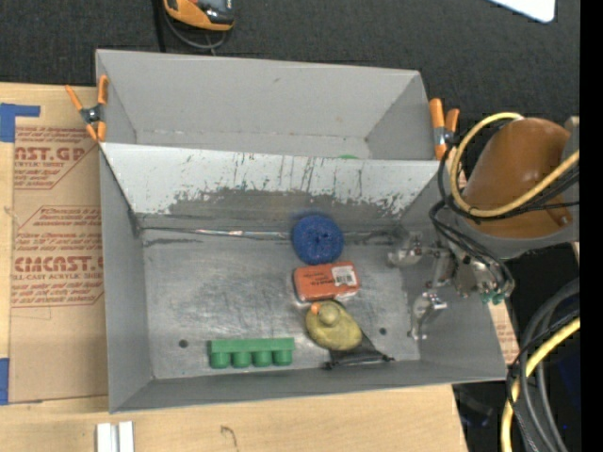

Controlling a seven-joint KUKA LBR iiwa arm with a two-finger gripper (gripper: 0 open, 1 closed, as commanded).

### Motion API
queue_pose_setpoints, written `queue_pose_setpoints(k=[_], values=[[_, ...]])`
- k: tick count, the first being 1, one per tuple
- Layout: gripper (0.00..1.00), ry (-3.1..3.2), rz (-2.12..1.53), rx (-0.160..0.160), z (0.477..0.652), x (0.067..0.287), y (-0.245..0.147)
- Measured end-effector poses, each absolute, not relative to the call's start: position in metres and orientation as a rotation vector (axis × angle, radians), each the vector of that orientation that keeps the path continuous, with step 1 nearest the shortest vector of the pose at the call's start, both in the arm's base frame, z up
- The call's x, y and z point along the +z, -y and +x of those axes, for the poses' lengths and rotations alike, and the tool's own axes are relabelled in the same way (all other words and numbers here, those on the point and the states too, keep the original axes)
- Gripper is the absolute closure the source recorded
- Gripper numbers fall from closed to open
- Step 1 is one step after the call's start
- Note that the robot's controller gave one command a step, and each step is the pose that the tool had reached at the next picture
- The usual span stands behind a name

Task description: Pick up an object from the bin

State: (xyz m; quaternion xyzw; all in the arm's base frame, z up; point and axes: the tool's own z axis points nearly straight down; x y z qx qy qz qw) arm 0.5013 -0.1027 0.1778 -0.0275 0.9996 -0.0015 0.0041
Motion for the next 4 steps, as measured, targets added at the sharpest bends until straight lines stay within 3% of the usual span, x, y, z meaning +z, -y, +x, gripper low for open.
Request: queue_pose_setpoints(k=[1,2,3,4], values=[[0.00,-3.136,-0.001,0.000,0.501,0.119,0.098],[0.00,-3.142,0.146,0.002,0.498,0.084,0.082],[0.00,-3.129,-0.212,-0.003,0.491,0.083,0.052],[1.00,-3.138,0.087,0.002,0.498,0.082,0.012]])
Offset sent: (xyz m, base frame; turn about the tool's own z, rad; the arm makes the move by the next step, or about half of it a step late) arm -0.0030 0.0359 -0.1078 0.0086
